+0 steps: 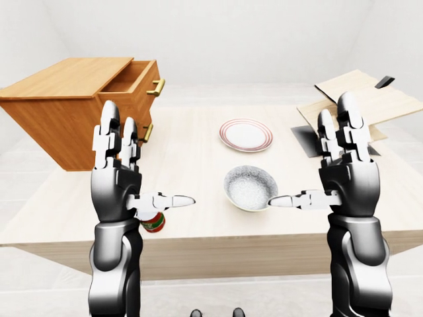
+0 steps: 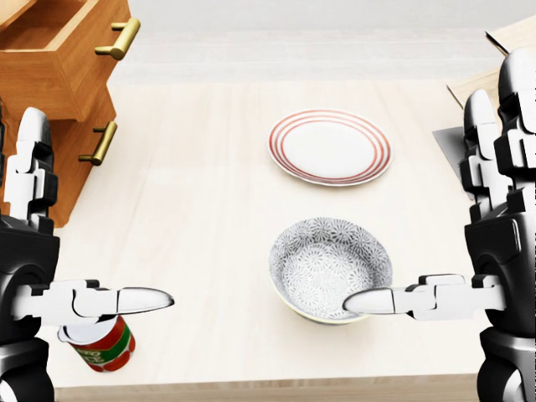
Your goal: Close the top drawer of the cabinet.
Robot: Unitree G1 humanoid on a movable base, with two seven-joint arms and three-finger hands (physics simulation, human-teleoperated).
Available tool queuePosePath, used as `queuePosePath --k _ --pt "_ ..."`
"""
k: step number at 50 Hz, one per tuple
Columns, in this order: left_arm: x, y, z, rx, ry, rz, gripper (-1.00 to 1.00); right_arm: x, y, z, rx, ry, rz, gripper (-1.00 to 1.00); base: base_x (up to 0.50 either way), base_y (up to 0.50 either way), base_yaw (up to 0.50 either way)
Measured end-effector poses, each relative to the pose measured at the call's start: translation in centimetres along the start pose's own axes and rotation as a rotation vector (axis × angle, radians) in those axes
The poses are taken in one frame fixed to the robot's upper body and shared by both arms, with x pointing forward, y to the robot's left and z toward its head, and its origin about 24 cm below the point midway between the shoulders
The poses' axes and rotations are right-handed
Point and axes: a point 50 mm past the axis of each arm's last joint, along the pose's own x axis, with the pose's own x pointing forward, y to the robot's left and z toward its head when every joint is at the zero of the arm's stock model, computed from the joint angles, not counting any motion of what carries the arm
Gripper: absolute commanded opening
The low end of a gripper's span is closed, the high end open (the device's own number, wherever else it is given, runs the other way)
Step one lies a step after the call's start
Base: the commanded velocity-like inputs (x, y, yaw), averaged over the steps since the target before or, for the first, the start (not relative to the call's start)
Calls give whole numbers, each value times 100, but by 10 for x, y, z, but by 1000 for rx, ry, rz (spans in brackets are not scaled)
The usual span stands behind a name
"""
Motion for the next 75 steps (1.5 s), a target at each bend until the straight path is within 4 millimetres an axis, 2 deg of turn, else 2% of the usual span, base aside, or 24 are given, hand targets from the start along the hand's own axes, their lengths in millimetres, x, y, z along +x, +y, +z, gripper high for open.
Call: queuePosePath --k 48,75 --pt "0 3 0 11 0 2 100 -1 2 -6 7 26 2 100 5 50 0" --pt "-2 3 -2 13 15 1 100 -1 1 -10 11 45 -6 100 6 1 0"
